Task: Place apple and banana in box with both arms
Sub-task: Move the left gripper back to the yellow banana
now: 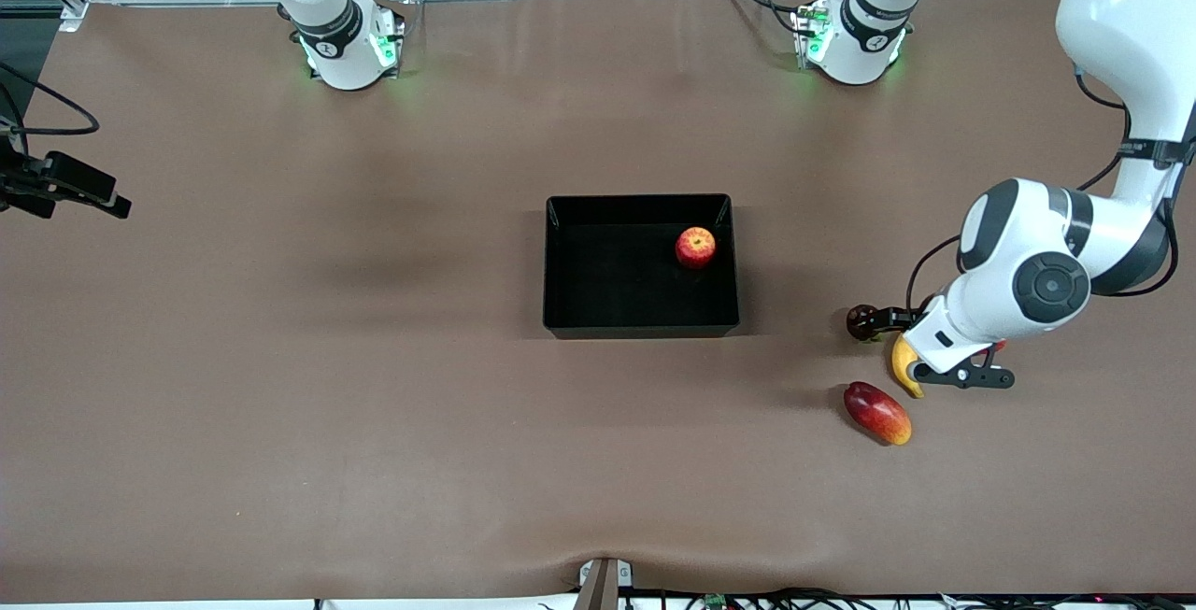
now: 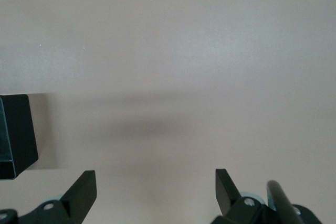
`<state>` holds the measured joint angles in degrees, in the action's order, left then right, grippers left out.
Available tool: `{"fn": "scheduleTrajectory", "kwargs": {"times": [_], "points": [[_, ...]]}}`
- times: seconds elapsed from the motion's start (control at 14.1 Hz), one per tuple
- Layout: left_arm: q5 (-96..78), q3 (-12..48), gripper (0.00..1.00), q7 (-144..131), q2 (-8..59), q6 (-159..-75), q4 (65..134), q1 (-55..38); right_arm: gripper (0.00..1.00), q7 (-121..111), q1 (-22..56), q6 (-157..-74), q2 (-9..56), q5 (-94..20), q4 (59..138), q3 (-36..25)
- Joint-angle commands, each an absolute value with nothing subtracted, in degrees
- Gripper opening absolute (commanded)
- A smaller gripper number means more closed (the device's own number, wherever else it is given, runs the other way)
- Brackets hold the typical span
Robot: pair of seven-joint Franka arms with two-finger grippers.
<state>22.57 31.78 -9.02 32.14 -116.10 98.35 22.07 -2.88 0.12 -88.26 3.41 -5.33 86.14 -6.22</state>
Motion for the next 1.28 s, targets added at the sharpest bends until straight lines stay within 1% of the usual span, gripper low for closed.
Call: {"fn": "scheduleTrajectory", "kwargs": {"times": [0.0,0.21,0.5,0.71,0.85,0.92,1.0,1.14,1.21], "points": [[26.61,32.17,1.0,-1.43,32.86,-116.81,99.05,22.67,1.0,-2.81,-0.79,-88.41,0.53,-4.31,89.02,-4.75],[31.8,32.17,1.0,2.62,34.36,-119.95,100.19,23.2,1.0,-2.9,-0.79,-89.12,-1.57,-3.7,92.1,-4.83],[32.69,32.17,1.0,5.71,36.82,-129.09,104.93,26.89,1.0,-2.9,1.06,-89.83,-2.29,-1.05,92.55,-4.66],[37.78,31.99,1.0,6.59,38.05,-129.9,106.0,27.77,1.0,-2.9,1.4,-89.91,-2.02,-0.88,92.02,-4.66],[38.76,31.99,1.0,7.2,38.49,-130.69,106.17,28.56,1.0,-2.99,1.41,-90.0,-1.76,1.22,91.67,-4.66],[38.76,31.99,0.89,7.47,38.5,-131.39,106.69,28.56,1.0,-3.08,1.84,-89.91,-1.76,1.75,91.67,-4.66],[38.76,31.99,0.67,7.56,38.5,-131.57,106.79,28.48,1.0,-3.16,2.54,-89.74,-1.76,2.54,91.76,-4.66],[38.76,31.99,0.15,7.56,38.41,-131.57,106.79,28.39,1.0,-3.25,2.46,-89.74,-1.67,2.81,91.67,-4.75],[38.76,32.08,0.0,7.65,38.15,-131.57,106.79,28.39,1.0,-3.34,2.46,-89.48,-1.76,2.81,91.76,-4.75]]}}
